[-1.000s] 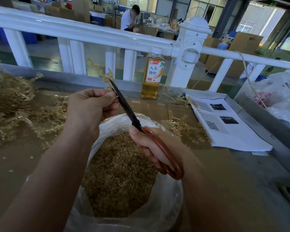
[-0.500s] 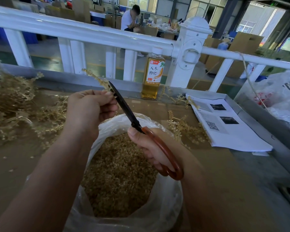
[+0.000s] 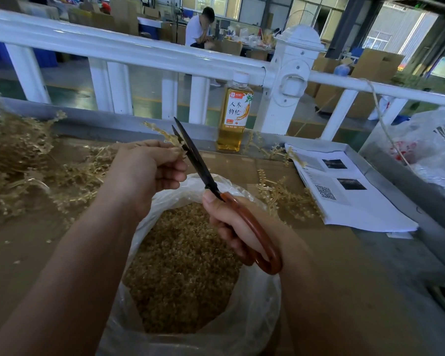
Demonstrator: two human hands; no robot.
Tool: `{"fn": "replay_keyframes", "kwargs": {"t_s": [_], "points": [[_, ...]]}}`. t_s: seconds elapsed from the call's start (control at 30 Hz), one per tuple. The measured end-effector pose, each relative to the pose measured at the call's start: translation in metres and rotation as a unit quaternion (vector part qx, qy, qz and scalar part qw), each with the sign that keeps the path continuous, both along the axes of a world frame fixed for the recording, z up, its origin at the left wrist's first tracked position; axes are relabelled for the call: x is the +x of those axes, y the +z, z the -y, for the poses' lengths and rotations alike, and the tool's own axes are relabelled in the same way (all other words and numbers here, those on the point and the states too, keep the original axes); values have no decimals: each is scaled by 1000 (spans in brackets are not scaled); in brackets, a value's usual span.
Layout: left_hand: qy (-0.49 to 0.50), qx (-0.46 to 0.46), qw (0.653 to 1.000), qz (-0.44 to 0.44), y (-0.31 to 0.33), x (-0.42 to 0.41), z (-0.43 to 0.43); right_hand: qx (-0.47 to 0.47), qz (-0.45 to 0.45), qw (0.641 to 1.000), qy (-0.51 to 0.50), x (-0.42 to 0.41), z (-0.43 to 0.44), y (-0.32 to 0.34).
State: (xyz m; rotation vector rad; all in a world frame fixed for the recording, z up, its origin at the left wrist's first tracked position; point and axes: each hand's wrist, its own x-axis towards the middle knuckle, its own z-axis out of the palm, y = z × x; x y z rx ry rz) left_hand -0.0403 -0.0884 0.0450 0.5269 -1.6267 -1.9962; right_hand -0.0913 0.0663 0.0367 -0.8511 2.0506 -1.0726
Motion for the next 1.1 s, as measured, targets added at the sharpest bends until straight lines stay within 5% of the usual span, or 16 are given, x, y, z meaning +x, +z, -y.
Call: {"fn": "replay_keyframes", "kwargs": {"t_s": [0.47, 1.1], "points": [[35, -19, 999, -31, -2, 1, 3, 48, 36, 998, 22, -6, 1, 1], [-125, 20, 992, -17, 0, 3, 5, -43, 61, 997, -12, -1, -3, 0]]}}
